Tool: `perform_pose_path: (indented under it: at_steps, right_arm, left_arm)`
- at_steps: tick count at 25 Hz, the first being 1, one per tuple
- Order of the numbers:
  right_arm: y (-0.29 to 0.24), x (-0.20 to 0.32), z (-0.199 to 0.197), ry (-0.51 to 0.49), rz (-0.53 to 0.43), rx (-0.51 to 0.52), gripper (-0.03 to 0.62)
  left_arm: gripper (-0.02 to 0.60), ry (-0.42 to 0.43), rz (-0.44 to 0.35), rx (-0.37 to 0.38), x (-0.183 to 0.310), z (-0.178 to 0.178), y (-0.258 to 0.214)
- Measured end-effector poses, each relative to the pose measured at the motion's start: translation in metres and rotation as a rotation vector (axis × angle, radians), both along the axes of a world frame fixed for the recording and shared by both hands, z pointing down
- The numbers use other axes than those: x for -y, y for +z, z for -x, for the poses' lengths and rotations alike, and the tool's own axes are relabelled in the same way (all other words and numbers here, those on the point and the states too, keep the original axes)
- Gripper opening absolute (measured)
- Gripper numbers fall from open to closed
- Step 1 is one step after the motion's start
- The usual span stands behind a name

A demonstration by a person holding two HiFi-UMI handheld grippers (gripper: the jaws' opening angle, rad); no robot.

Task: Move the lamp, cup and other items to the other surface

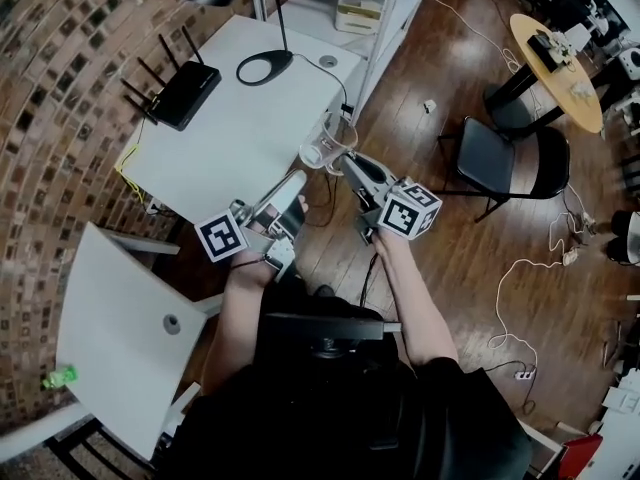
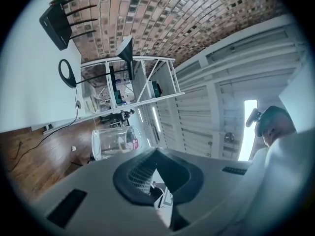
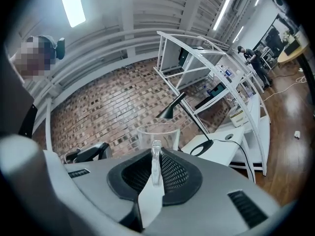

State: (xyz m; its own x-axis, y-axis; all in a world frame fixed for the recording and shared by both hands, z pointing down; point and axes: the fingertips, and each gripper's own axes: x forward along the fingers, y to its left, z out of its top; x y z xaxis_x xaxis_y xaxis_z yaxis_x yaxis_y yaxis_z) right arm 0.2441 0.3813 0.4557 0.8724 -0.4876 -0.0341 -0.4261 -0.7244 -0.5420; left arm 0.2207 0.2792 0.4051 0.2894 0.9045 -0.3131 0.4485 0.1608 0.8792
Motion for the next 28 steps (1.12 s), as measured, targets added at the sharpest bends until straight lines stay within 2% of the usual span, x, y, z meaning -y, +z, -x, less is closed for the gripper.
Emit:
perform_pose_path:
  at_steps: [8,13,20,28]
  right_arm:
    - [-0.009,-0.002,-0.081,0.017,0.023,0.005,0.061]
    - [-0.008,0.011,-0.124,0.017,0.023,0.014,0.060]
    - [-0.001,0.031,-0.159,0.018,0.013,0.027,0.060]
    - [0.017,0.028,-0.188,-0.004,0.003,0.072,0.060]
  left_arm:
    - [0.003,0.026,0.033,-0.012,-0.002,-0.085,-0.010]
    - [0.003,0.040,0.046,0.002,0.007,-0.123,-0.008]
    - [0.003,0.045,0.049,0.036,0.023,-0.155,0.002]
    - [0.003,0.022,0.041,0.071,0.020,-0.180,0.009]
